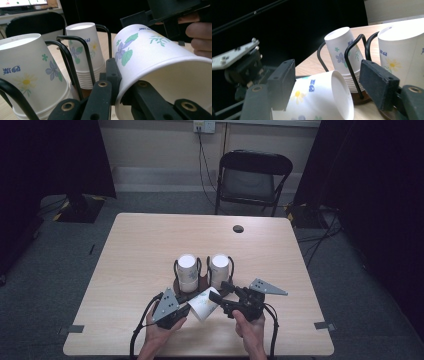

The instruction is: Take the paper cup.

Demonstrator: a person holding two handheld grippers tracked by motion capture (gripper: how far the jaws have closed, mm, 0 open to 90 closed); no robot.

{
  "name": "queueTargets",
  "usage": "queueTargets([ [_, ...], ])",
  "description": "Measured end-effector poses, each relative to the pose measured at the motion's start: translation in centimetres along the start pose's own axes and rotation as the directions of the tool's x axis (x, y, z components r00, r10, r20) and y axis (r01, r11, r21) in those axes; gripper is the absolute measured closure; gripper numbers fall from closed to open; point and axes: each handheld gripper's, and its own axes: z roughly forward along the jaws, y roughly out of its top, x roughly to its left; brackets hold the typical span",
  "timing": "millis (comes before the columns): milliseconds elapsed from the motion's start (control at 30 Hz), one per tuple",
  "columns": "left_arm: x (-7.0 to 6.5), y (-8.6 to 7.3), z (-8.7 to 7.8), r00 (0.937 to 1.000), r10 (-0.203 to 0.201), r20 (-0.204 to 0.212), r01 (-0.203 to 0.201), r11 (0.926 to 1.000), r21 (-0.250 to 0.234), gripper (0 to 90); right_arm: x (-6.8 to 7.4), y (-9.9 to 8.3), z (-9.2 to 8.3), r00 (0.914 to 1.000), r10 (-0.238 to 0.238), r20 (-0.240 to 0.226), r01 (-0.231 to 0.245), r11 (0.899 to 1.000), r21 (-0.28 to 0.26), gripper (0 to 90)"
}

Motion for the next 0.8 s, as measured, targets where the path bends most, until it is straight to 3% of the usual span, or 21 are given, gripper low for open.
queueTargets([
  [267, 1.1, 0.8, -0.4, 0.9997, 0.023, 0.012, -0.024, 0.996, 0.086, 88.4, 0.5, -0.4, -0.5, 0.995, -0.097, 0.024, 0.097, 0.995, 0.024, 33.2],
  [300, 1.4, 0.9, -0.4, 0.9993, 0.034, 0.017, -0.036, 0.9923, 0.118, 88.4, 0.6, -0.5, -0.5, 0.9937, -0.109, 0.025, 0.108, 0.994, 0.031, 33.7],
  [467, 2.0, 1.4, -0.2, 0.9987, 0.026, 0.045, -0.033, 0.9853, 0.168, 88.5, 0.9, -0.5, -0.4, 0.9884, -0.151, 0.013, 0.15, 0.987, 0.05, 35.3],
  [500, 2.1, 1.5, -0.1, 0.9983, 0.028, 0.052, -0.036, 0.9844, 0.172, 88.6, 1.1, -0.4, -0.3, 0.9829, -0.184, 0.009, 0.183, 0.981, 0.069, 35.4],
  [600, 2.2, 1.7, 0.0, 0.9966, 0.026, 0.079, -0.041, 0.9791, 0.199, 88.5, 1.3, -0.5, -0.3, 0.9775, -0.211, -0.003, 0.21, 0.974, 0.089, 33.6],
  [633, 2.3, 1.8, 0.1, 0.9953, 0.034, 0.091, -0.053, 0.9748, 0.217, 88.5, 1.5, -0.5, -0.3, 0.9737, -0.228, -0.003, 0.227, 0.969, 0.093, 32.9],
  [733, 2.5, 2.2, 0.3, 0.9928, 0.024, 0.117, -0.051, 0.971, 0.234, 88.1, 1.8, -0.6, -0.5, 0.9625, -0.271, -0.018, 0.271, 0.957, 0.104, 30.7],
  [800, 2.7, 2.5, 0.3, 0.9916, 0.015, 0.128, -0.047, 0.9668, 0.251, 88.0, 2.1, -0.6, -0.5, 0.9498, -0.312, -0.029, 0.313, 0.942, 0.119, 28.9],
])
